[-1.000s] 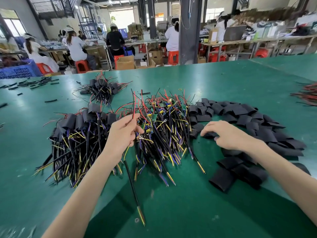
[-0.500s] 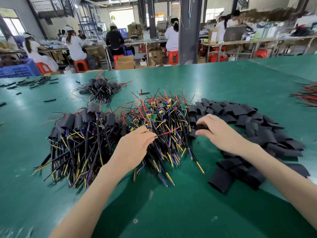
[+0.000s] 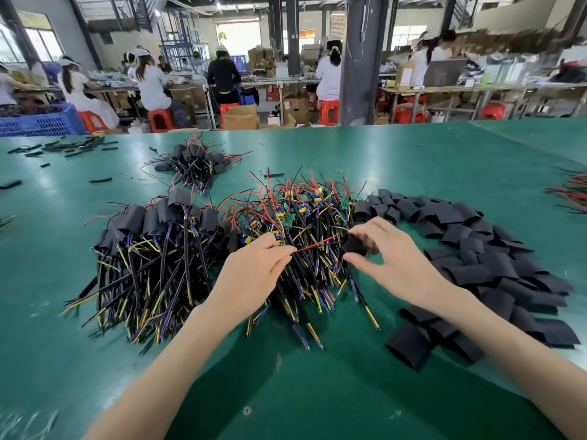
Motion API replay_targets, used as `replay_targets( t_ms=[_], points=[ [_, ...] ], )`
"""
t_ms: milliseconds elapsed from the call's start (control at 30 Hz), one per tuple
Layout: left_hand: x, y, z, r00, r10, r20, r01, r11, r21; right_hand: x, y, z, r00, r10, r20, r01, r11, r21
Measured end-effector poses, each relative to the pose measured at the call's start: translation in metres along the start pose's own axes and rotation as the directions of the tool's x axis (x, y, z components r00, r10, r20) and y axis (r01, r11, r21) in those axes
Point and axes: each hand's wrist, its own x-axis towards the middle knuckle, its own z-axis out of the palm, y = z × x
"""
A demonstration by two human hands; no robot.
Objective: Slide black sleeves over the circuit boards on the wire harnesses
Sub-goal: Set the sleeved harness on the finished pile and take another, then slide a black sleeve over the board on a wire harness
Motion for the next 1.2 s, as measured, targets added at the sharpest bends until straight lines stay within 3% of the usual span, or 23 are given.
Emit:
replay_targets(
  t_ms=[300, 467, 633, 833, 900, 1000, 1200],
  points=[
    [-0.002, 0.007, -0.001, 0.997, 0.071, 0.002, -0.071, 0.997, -0.017, -0.001, 0.001, -0.001, 1.0, 0.005, -0.013, -0.005, 1.0, -0.02],
    [0.0, 0.007, 0.002, 0.992, 0.109, 0.057, -0.105, 0.992, -0.063, -0.003, -0.004, -0.004, 0.994, -0.107, 0.019, 0.109, 0.964, -0.244],
    [-0.005, 0.021, 0.007, 0.995, 0.091, 0.026, -0.077, 0.938, -0.338, -0.006, -0.02, -0.001, 0.96, -0.261, 0.099, 0.278, 0.856, -0.436],
    [-0.008, 0.032, 0.018, 0.988, 0.152, -0.011, -0.137, 0.855, -0.5, -0.011, -0.035, 0.016, 0.953, -0.223, 0.207, 0.278, 0.914, -0.296],
    [-0.008, 0.03, 0.018, 0.991, 0.131, -0.006, -0.114, 0.84, -0.531, -0.013, -0.036, 0.021, 0.952, -0.182, 0.248, 0.246, 0.935, -0.256],
    [-0.007, 0.027, 0.016, 0.995, 0.096, 0.029, -0.065, 0.844, -0.532, -0.014, -0.035, 0.025, 0.946, -0.184, 0.268, 0.271, 0.902, -0.337],
    [-0.003, 0.01, 0.001, 0.966, 0.011, 0.257, 0.096, 0.912, -0.399, -0.01, -0.022, 0.022, 0.961, -0.145, 0.236, 0.227, 0.901, -0.37]
  ],
)
